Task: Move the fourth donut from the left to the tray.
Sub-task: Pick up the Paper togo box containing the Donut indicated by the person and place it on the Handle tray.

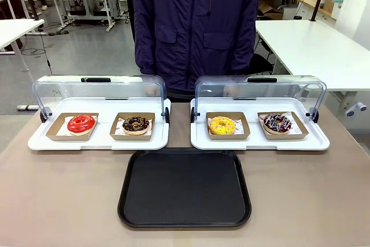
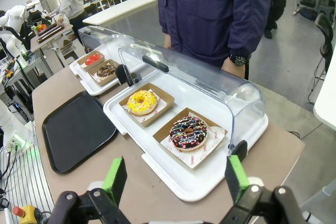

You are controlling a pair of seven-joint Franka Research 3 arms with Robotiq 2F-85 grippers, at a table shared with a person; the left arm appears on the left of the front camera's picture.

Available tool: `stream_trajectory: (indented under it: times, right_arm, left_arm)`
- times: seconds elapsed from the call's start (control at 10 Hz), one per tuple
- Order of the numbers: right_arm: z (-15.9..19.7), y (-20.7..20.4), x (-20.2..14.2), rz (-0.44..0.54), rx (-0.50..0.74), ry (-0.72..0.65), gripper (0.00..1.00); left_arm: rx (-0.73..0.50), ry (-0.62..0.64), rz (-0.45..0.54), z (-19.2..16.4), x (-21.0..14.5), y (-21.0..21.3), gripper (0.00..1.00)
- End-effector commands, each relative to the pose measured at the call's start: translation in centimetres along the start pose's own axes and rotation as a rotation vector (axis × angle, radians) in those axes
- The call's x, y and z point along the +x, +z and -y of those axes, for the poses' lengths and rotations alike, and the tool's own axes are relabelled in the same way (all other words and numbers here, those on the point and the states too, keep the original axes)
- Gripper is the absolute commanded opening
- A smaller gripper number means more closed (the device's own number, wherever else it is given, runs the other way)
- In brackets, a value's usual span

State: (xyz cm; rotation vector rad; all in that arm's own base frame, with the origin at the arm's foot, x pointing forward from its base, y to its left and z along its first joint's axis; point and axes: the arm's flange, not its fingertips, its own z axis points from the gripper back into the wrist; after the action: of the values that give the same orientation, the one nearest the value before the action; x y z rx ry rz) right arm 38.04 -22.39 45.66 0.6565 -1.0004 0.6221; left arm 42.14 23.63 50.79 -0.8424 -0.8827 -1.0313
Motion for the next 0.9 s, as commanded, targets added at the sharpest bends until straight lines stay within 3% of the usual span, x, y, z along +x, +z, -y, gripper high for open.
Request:
stream_trajectory:
  times: [0.0,0.8]
  right_arm:
    - [0.35,-0.14,0.15,0.030,0.002,0.025,1.00]
    - [0.35,-0.14,0.15,0.030,0.002,0.025,1.00]
  left_arm:
    - [0.009,0.002,-0.011,0.44,0.15,-0.09,1.00]
    - [0.009,0.002,-0.011,0.44,0.15,-0.09,1.00]
